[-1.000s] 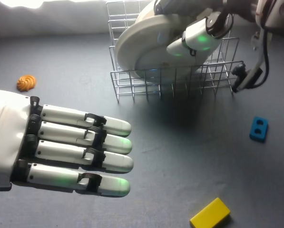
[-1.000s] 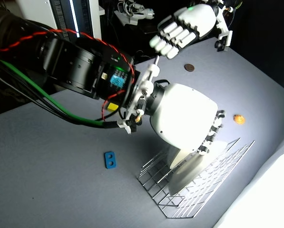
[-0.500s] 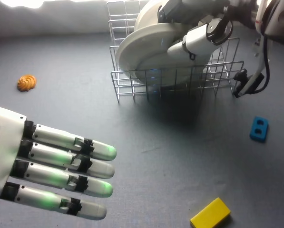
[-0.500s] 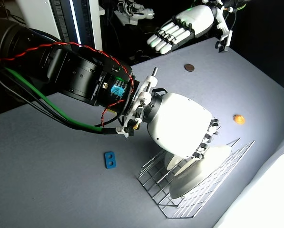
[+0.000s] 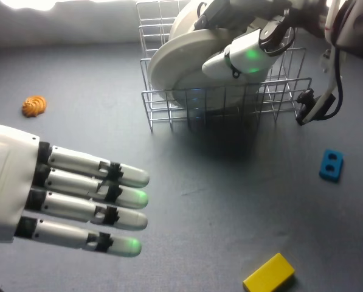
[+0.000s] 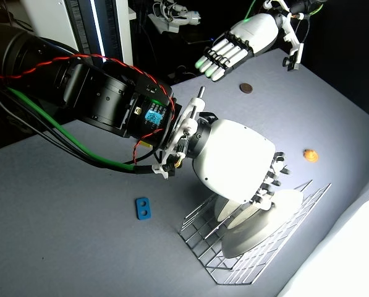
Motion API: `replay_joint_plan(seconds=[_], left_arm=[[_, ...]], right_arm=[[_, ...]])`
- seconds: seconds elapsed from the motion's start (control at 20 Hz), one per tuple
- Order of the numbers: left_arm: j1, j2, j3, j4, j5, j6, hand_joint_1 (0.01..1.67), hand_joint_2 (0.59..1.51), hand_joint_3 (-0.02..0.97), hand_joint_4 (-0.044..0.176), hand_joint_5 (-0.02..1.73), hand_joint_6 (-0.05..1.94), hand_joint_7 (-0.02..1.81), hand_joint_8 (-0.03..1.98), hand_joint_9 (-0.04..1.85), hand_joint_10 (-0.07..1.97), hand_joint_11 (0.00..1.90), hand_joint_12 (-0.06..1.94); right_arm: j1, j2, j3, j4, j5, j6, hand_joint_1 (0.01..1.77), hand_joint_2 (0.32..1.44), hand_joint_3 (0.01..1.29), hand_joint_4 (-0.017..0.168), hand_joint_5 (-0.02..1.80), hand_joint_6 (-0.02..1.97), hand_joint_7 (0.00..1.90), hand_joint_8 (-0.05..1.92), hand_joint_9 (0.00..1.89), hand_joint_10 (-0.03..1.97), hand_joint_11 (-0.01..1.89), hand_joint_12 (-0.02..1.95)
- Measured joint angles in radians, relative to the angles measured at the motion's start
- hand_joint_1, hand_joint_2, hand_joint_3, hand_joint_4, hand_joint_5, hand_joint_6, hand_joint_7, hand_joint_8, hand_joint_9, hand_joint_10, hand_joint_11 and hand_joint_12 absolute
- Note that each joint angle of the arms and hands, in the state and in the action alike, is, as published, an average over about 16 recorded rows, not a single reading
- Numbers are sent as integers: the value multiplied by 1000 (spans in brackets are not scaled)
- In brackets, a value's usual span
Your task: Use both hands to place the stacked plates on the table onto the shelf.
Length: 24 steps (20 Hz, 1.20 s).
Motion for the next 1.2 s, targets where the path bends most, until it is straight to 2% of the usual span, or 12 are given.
replay_joint_plan(seconds=[0.15,0.45,0.7,0.9,1.05,1.2], left_arm=[[-3,-3,4,-10,17,6,19,1147,14,7,19,17,18,-11,15,8,14,9],[-5,-6,5,-32,36,21,19,1148,14,7,20,17,18,-11,15,7,15,9],[-5,-4,3,-34,40,24,19,1147,14,7,22,18,21,-10,14,8,14,9],[-2,0,1,-33,37,23,21,1155,14,6,82,18,85,-4,61,10,36,36],[-1,2,2,-32,34,22,32,1177,14,6,242,60,265,52,204,108,111,264],[1,5,4,-32,31,21,50,1194,14,6,459,345,490,348,417,435,288,614]], right_arm=[[12,12,-13,-45,5,1,1111,1016,14,-2,832,77,947,26,945,74,546,1179],[46,73,-86,-185,30,-12,1063,1015,14,-2,847,54,920,21,915,40,483,1182],[67,175,-208,-309,59,-42,1020,1012,14,-1,828,46,894,20,889,27,430,1199],[54,287,-334,-384,74,-70,949,1016,14,0,832,41,892,21,881,26,412,1226],[32,377,-432,-412,80,-90,844,1020,14,1,863,118,935,127,909,180,463,1305],[7,463,-518,-422,80,-103,716,1018,14,3,927,440,1004,455,981,521,631,1448]])
